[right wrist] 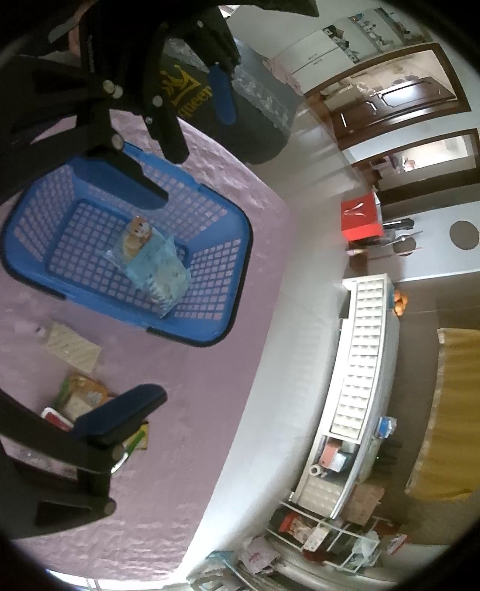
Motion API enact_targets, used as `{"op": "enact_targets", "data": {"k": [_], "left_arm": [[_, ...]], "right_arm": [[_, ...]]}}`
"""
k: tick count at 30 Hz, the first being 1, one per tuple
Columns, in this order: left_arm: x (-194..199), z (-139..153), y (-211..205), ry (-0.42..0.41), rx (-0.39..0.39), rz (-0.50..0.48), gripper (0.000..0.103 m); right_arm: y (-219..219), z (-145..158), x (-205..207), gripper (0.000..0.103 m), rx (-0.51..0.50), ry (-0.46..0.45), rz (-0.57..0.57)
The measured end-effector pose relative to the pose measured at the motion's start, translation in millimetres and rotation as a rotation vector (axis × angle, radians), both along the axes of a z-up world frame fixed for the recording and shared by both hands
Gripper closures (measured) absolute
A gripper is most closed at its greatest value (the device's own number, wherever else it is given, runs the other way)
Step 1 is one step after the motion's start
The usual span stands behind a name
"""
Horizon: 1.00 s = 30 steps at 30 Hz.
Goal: Organize snacks
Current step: 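Carry both bags over the blue basket and open both tools to drop them, then move both tools back toward the remaining snacks on the table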
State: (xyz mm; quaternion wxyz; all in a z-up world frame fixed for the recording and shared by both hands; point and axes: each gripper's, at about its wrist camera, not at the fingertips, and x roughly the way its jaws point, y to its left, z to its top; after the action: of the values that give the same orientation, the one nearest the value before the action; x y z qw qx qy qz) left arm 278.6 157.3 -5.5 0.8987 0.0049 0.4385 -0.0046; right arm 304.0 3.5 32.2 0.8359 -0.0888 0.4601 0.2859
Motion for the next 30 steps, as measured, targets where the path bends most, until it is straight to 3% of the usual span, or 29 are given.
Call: {"op": "enact_targets", "data": {"k": [13,27,30], "left_arm": [[-62.2,52.6,-22.9,-0.094,0.015,-0.01,0.031],[-80.1,62.4,-76.1,-0.123,0.0,-0.078,0.026],[-76.8,61.1,-95.7,-0.124,-0.008,-0.097,0.019]], "right_arm": [[-21.1,38.9,-51.1,0.005,0.049,-0.071,0.005],[-85.5,40.6,-68.4,0.005,0.076,-0.08,-0.085],[-105.9,36.5,-68.5,0.005,0.077,-0.078,-0.112]]}}
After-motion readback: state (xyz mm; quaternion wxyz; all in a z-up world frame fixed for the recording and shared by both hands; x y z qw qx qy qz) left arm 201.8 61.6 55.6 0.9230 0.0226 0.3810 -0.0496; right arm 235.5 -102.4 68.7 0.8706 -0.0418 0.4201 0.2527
